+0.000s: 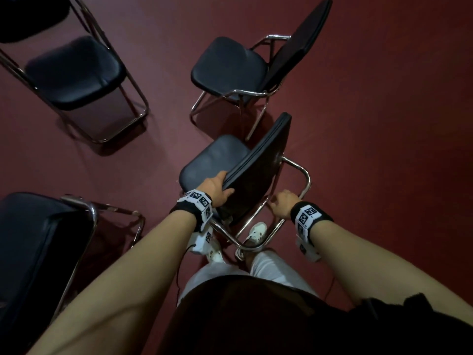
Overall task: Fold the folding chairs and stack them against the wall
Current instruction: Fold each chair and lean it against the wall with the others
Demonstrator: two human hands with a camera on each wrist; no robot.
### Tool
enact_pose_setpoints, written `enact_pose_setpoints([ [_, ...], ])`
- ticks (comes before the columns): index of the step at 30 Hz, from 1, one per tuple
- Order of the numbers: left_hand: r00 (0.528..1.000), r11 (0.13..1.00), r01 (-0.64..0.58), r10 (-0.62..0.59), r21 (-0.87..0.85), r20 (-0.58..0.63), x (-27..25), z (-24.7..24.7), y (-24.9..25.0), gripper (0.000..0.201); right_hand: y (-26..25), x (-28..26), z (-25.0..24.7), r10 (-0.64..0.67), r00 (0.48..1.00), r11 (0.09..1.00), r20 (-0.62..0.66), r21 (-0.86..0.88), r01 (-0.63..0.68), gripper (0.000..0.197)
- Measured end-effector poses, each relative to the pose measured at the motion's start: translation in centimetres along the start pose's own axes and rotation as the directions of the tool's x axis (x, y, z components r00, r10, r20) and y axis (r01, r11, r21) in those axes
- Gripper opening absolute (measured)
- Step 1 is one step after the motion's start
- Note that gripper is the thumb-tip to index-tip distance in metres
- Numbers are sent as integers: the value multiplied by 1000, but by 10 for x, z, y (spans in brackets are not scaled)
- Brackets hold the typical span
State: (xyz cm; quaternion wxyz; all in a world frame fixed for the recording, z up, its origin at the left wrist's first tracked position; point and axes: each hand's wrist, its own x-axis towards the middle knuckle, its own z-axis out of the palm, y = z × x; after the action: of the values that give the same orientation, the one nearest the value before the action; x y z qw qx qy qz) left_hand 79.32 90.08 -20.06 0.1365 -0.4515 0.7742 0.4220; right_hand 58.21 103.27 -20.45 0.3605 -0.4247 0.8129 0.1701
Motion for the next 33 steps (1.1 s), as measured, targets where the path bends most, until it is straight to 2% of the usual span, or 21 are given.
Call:
enact_pose_setpoints([
  [3,999,998,-6,3,56,43,4,-9,3,63,11,19,13,17,999,998,39,55,-19,44],
  [7,996,983,11,-26,181,83,34,-37,25,63,21,48,11,102,995,948,-4,302,-96,51],
  [9,997,973,-4,-13,232,75,44,-36,35,61,29,53,21,202,979,885,-5,429,-180,56],
  [12,997,963,-9,-11,269,70,48,-22,47,54,45,50,63,354,927,751,125,552,-361,61],
  [14,998,973,11,-24,231,54,51,-19,52,60,50,45,83,397,894,647,208,628,-433,69],
  [17,999,992,35,-38,119,21,54,-17,56,73,57,55,99,406,884,565,232,697,-442,77],
  [22,995,995,93,-95,-41,-38,50,-25,53,56,69,72,96,389,885,481,255,763,-431,71],
  [25,992,991,116,-119,-69,-36,44,-23,51,50,71,82,105,354,884,434,307,783,-446,67],
  [29,993,991,96,-101,-89,-59,39,-14,55,52,69,89,115,326,886,350,329,829,-437,75],
  [33,994,990,105,-108,-96,-31,30,0,59,47,71,96,131,346,868,304,356,833,-463,82],
])
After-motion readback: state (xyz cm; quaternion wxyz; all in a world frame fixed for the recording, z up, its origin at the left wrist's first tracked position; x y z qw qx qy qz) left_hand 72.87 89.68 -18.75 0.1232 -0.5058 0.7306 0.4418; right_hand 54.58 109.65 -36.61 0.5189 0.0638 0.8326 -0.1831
